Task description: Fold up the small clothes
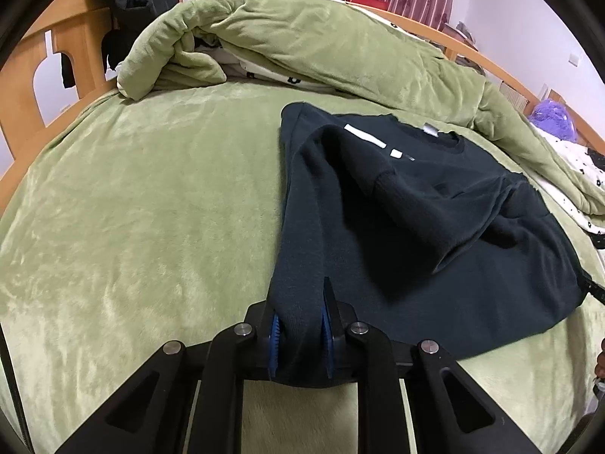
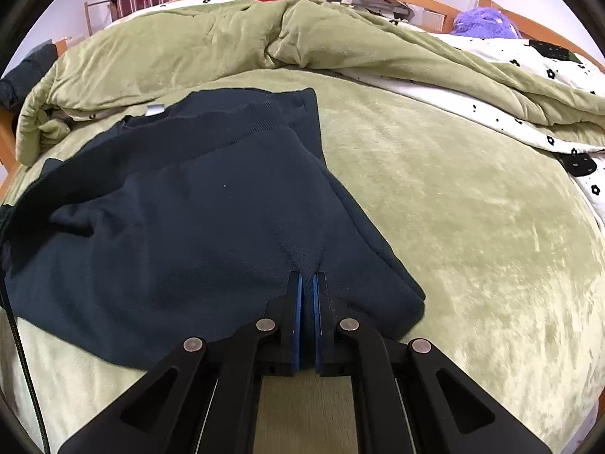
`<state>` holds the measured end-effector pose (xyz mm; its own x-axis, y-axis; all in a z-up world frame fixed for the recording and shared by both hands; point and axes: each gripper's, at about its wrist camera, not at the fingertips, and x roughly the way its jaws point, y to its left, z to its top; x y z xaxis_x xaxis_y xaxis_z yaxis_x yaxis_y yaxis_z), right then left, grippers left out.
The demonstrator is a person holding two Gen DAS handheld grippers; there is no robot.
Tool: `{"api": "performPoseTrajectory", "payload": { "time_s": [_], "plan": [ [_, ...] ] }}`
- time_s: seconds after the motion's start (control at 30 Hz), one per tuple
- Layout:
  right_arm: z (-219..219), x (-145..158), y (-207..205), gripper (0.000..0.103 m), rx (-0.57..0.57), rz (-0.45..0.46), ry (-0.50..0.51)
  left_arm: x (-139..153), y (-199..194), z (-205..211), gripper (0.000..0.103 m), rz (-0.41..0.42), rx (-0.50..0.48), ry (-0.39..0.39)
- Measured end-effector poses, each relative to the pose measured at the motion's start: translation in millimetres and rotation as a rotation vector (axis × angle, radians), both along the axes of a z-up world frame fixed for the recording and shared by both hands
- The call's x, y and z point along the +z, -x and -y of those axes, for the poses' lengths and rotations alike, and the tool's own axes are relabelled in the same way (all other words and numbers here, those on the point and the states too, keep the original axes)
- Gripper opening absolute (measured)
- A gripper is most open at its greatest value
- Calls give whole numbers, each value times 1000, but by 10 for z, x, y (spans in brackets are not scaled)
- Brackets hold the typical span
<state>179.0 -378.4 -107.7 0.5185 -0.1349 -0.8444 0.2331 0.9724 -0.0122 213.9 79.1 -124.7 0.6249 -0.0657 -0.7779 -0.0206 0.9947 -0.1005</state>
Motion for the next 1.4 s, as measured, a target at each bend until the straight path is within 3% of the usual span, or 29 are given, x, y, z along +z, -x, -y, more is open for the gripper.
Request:
{"api": "performPoseTrajectory", "payload": {
  "time_s": [0.23, 0.57, 0.97, 1.07, 1.13, 1.23, 1.4],
  "plan": [
    [-6, 215, 337, 4, 27, 22, 4, 175, 246, 92, 16, 13, -13, 2],
    [-3, 336, 743, 4, 40, 49, 5, 118, 712, 139, 16, 0, -24, -2],
    [62, 319, 405, 6, 44, 46, 33, 14, 615, 143, 20, -38, 1, -24],
    [101, 239, 245, 11, 41, 20, 57, -39, 561, 134, 25, -55, 7, -35],
    [155, 148, 151, 32, 24, 6, 78, -74, 543, 114, 27, -61, 11, -30],
    [242, 0, 43, 47, -1, -21, 69, -131, 503, 73, 38, -63, 25, -34],
    [267, -276, -135, 55, -3, -59, 25, -228, 420, 42, 46, -80, 26, -14]
  ]
}}
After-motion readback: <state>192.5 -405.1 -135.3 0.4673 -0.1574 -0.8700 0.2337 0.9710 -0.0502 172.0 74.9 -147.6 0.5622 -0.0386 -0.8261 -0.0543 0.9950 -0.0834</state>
